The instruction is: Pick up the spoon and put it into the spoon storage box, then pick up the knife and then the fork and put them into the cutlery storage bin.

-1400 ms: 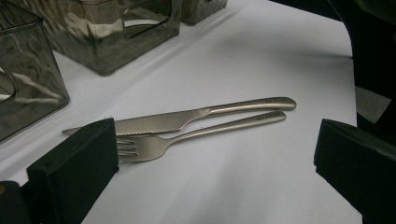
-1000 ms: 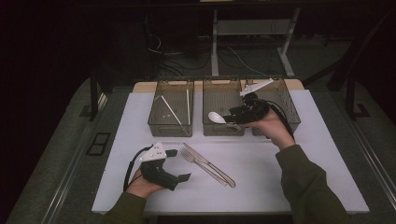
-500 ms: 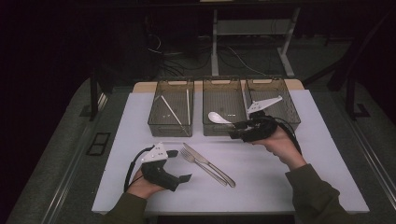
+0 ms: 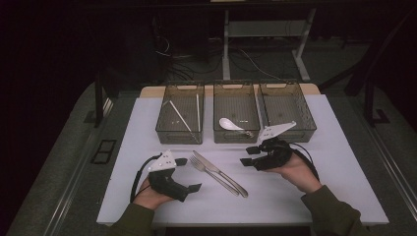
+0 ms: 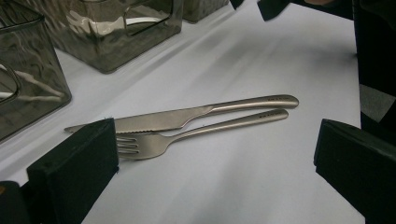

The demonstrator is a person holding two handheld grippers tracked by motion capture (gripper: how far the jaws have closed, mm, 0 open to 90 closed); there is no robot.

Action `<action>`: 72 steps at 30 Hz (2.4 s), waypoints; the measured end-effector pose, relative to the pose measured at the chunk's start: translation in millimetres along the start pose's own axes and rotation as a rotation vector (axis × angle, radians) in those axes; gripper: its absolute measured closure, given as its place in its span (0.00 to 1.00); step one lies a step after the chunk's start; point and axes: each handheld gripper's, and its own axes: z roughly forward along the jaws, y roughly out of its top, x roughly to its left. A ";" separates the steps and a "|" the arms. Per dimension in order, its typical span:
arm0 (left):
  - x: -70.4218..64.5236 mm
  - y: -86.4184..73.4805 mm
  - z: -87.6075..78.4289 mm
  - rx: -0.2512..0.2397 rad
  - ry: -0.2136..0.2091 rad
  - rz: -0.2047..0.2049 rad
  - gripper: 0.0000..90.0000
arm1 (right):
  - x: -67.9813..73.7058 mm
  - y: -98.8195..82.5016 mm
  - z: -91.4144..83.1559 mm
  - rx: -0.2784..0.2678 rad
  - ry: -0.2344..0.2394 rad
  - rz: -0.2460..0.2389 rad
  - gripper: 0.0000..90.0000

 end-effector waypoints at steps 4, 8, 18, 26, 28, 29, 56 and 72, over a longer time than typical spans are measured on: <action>-0.3 0.1 -0.3 0.001 0.001 0.001 0.00 | 8.7 -4.3 5.7 0.017 0.013 -0.005 0.54; -0.7 0.2 -0.4 -0.002 0.002 -0.001 0.00 | 17.8 -10.3 12.2 0.047 0.037 -0.013 0.64; 0.7 -0.6 -0.4 -0.003 0.002 -0.005 0.00 | 43.4 -26.7 24.7 0.136 0.085 -0.051 0.99; 0.4 0.1 -1.4 -0.004 0.006 0.005 0.00 | 56.7 -41.1 33.8 0.218 0.094 -0.092 1.00; -0.1 0.0 -1.8 -0.004 0.007 0.001 0.00 | 57.9 -43.9 35.6 0.236 0.081 -0.115 1.00; 0.4 0.0 -2.1 0.001 0.008 0.006 0.00 | 58.5 -45.2 36.0 0.245 0.083 -0.121 1.00; 1.5 -0.3 -1.8 -0.001 0.008 0.000 0.00 | 45.6 -50.1 32.5 0.274 -0.002 -0.137 1.00; 0.7 -0.1 -0.8 -0.003 0.007 -0.004 0.00 | 29.0 -41.2 22.6 0.249 0.014 -0.062 0.87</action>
